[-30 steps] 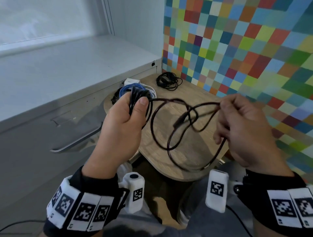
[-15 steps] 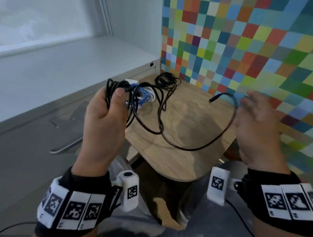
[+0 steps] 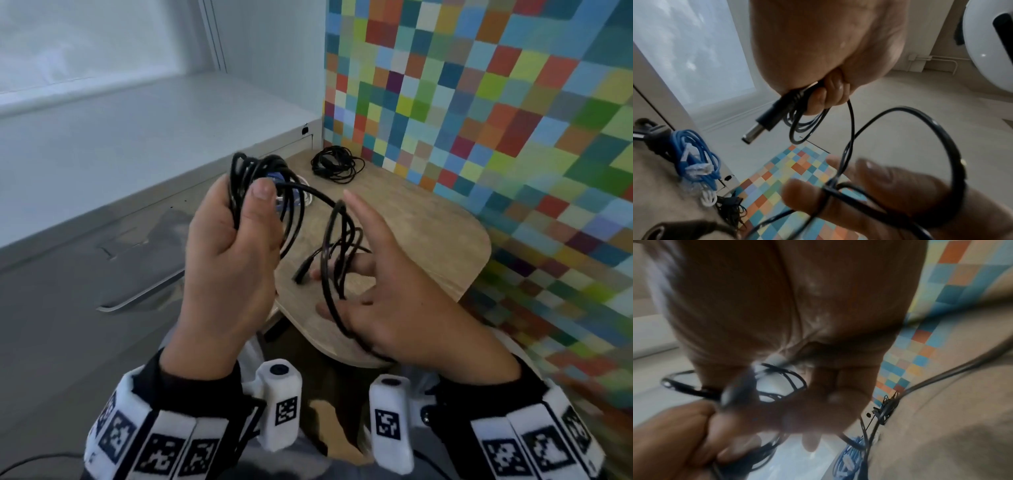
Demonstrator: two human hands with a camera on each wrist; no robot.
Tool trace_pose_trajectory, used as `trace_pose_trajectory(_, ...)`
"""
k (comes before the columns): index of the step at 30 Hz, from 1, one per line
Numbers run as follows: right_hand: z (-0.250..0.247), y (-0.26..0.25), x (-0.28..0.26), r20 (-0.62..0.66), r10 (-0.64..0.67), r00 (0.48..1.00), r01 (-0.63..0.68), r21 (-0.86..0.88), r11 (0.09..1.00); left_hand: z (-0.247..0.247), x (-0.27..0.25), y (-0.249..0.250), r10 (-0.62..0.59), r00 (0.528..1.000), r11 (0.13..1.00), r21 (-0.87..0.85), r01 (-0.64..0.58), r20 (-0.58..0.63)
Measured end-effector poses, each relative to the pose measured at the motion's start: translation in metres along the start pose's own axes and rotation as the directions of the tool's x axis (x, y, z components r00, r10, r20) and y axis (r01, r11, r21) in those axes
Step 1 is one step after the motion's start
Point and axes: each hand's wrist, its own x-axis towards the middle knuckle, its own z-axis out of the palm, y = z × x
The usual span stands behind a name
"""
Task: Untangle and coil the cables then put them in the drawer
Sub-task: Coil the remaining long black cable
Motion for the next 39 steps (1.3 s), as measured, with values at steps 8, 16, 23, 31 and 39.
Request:
trace_pose_trajectory(8, -0.042, 0.016, 0.000, -0.483, 0.033, 0.875, 0.068, 0.189, 0.980, -0.026, 0.015, -0.007, -0.100, 0.968, 0.994, -0.063, 0.088, -0.228)
trace_pose_trajectory(16, -0.049, 0.027, 0.004, -0.512, 0.138, 0.848, 0.121, 0.440, 0.890, -0.026, 0.015, -0.012, -0.180, 0.956, 0.984, -0.036, 0.177, -0.231)
trace_pose_trajectory(23, -0.042, 0.026, 0.003, -0.262, 0.110, 0.959, 0.056, 0.553, 0.832, -0.023, 0.015, -0.015, -0.225, 0.949, 0.974, -0.048, 0.220, -0.222)
trace_pose_trajectory(31, -0.012, 0.013, 0.004, -0.284, -0.025, 0.958, 0.061, 0.120, 0.991, 0.000, 0.004, -0.011, -0.278, 0.954, 0.959, -0.097, 0.268, -0.109)
trace_pose_trajectory(39, -0.012, 0.021, 0.008, -0.346, -0.093, 0.934, 0.052, -0.128, 0.990, 0.002, 0.000, -0.008, -0.364, 0.928, 0.908, -0.191, 0.372, 0.079)
